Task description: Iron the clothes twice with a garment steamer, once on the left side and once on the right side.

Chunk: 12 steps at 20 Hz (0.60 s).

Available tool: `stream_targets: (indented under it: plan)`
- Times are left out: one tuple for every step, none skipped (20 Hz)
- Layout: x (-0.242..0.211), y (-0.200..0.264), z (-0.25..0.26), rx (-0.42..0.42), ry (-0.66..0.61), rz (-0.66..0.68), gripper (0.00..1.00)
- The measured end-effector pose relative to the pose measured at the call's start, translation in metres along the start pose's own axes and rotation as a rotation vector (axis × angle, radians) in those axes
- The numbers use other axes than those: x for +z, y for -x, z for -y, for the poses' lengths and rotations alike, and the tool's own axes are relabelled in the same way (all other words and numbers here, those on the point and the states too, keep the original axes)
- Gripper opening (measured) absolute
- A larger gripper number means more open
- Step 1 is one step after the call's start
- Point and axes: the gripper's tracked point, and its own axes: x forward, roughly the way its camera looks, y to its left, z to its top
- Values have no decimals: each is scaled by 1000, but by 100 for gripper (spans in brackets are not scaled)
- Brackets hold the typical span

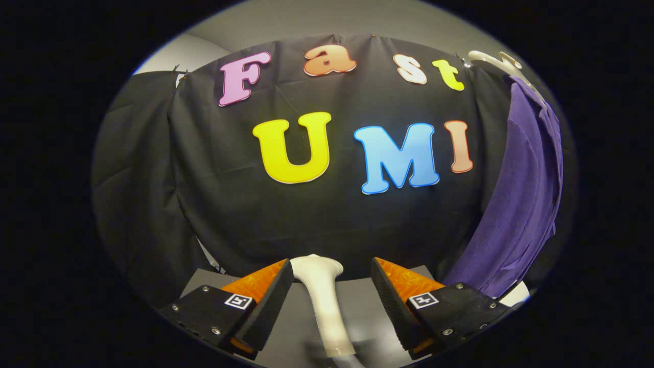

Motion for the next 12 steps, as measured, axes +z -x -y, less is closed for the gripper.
stream_targets:
  plan:
    - [-5,-8,-2,6,-2,-26,95]
    - [-11,-15,-2,7,-4,-52,95]
    - [-16,-20,-2,6,-7,-74,95]
    - [-22,-25,-3,10,-10,-96,95]
    - [-29,-30,-2,8,-12,-122,95]
    - [-37,-32,0,2,-18,-148,95]
    - [-44,-34,1,-4,-22,-169,95]
    - [-51,-35,2,-9,-28,-187,94]
    - [-53,-37,2,-13,-33,-202,95]
    - [-53,-39,1,-19,-37,-211,95]
    - [-57,-40,0,-24,-42,-222,94]
    - [-61,-42,-1,-23,-45,-243,94]
